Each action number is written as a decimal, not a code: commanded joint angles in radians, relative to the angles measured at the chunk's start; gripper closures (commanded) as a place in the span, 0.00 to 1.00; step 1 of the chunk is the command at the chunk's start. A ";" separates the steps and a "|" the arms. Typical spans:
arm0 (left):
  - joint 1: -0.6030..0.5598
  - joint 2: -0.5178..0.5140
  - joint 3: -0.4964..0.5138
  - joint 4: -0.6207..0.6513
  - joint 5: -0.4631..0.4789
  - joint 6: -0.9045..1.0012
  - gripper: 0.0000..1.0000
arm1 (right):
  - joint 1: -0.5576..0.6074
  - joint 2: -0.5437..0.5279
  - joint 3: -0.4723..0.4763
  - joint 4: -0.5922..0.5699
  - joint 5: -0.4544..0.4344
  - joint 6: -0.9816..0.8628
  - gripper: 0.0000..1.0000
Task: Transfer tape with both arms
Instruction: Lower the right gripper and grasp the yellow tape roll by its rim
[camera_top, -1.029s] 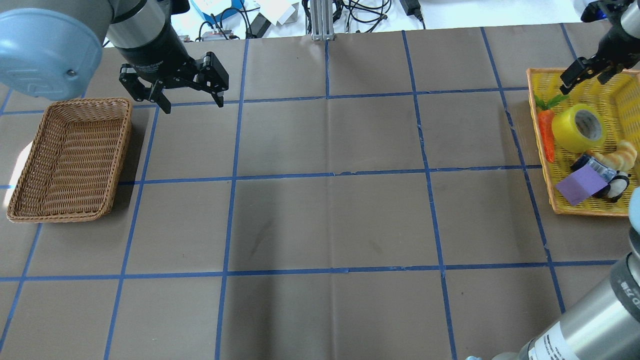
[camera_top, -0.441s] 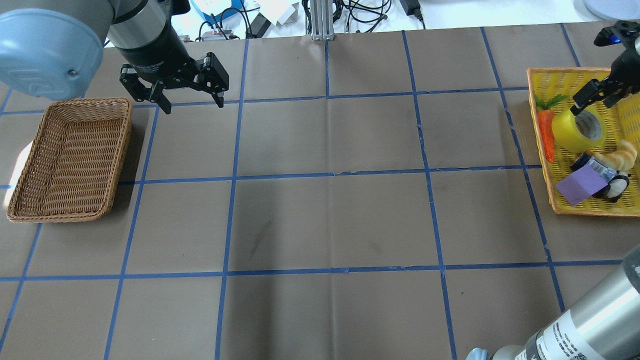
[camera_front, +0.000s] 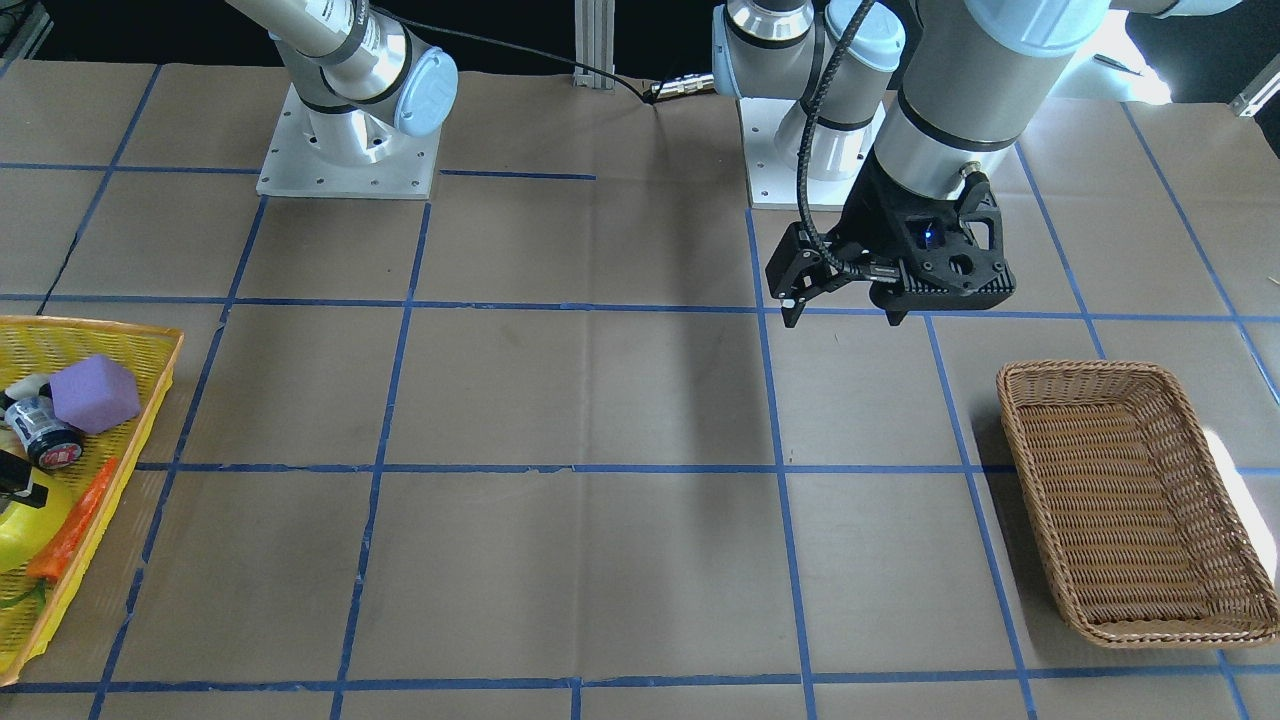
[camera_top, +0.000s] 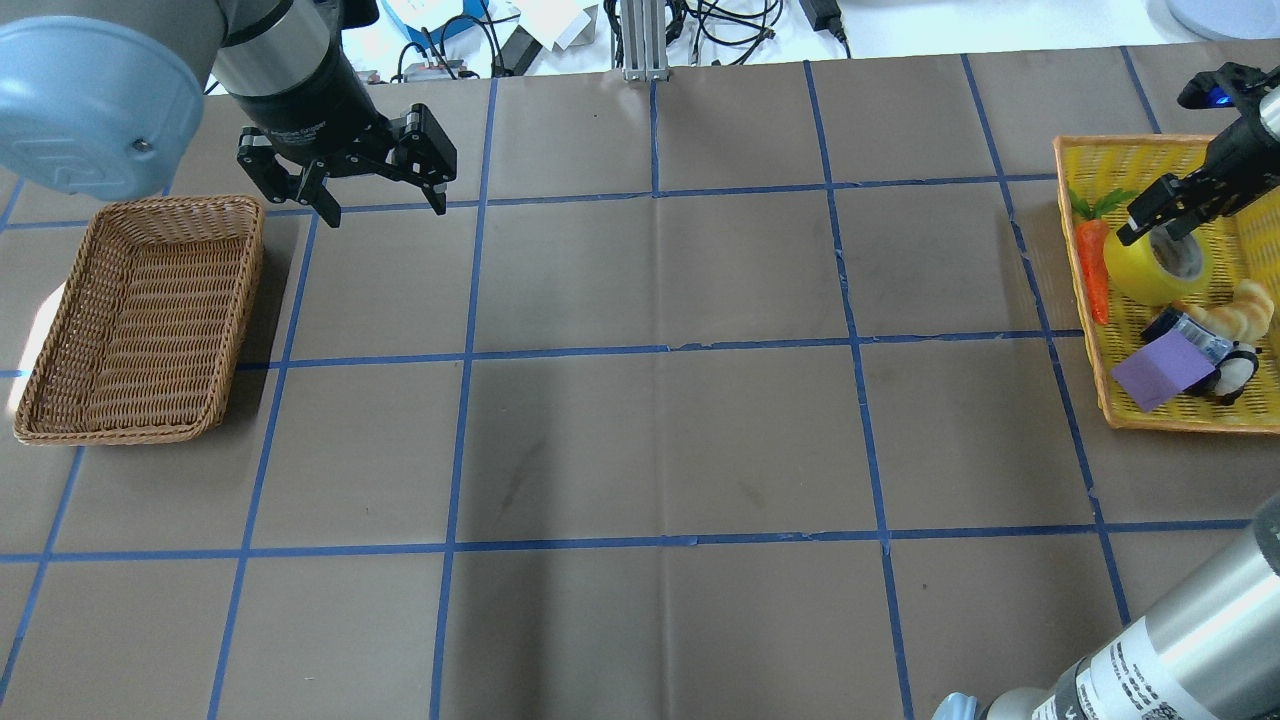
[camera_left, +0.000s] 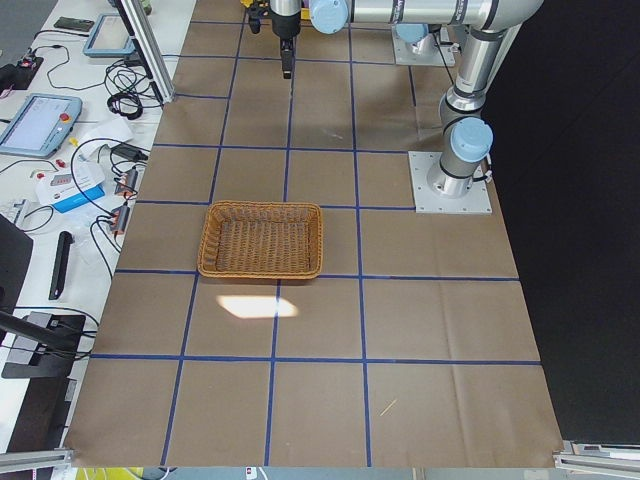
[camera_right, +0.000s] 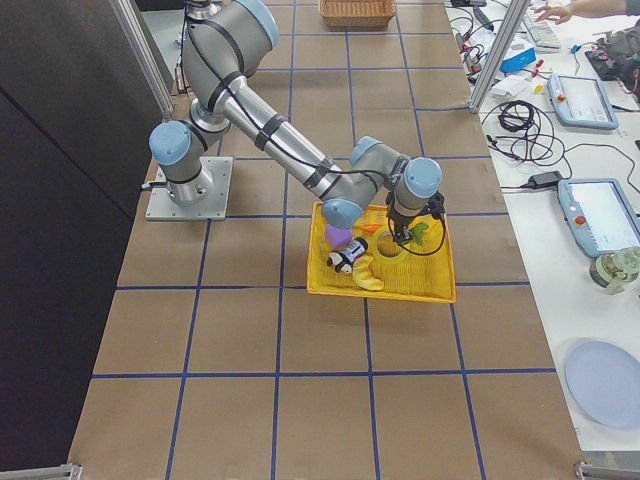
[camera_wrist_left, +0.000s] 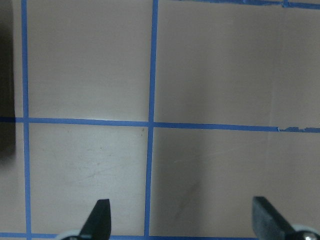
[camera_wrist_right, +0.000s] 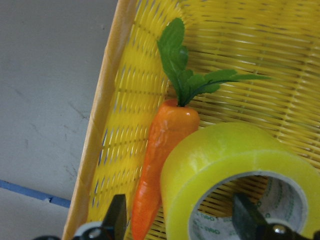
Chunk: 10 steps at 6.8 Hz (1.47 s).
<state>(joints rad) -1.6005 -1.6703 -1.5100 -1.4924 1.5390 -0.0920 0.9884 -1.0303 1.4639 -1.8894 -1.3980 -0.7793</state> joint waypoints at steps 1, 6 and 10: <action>0.002 0.003 -0.001 0.000 -0.002 0.000 0.00 | 0.000 0.001 0.009 0.001 0.008 -0.008 0.66; 0.001 0.004 0.001 -0.002 -0.003 0.000 0.00 | 0.009 -0.055 -0.011 0.071 -0.050 0.011 1.00; 0.001 0.004 -0.018 0.001 0.000 0.000 0.00 | 0.308 -0.214 0.016 0.197 -0.071 0.355 0.98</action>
<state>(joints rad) -1.6005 -1.6672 -1.5228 -1.4925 1.5385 -0.0921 1.1861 -1.2257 1.4676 -1.7009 -1.4529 -0.5312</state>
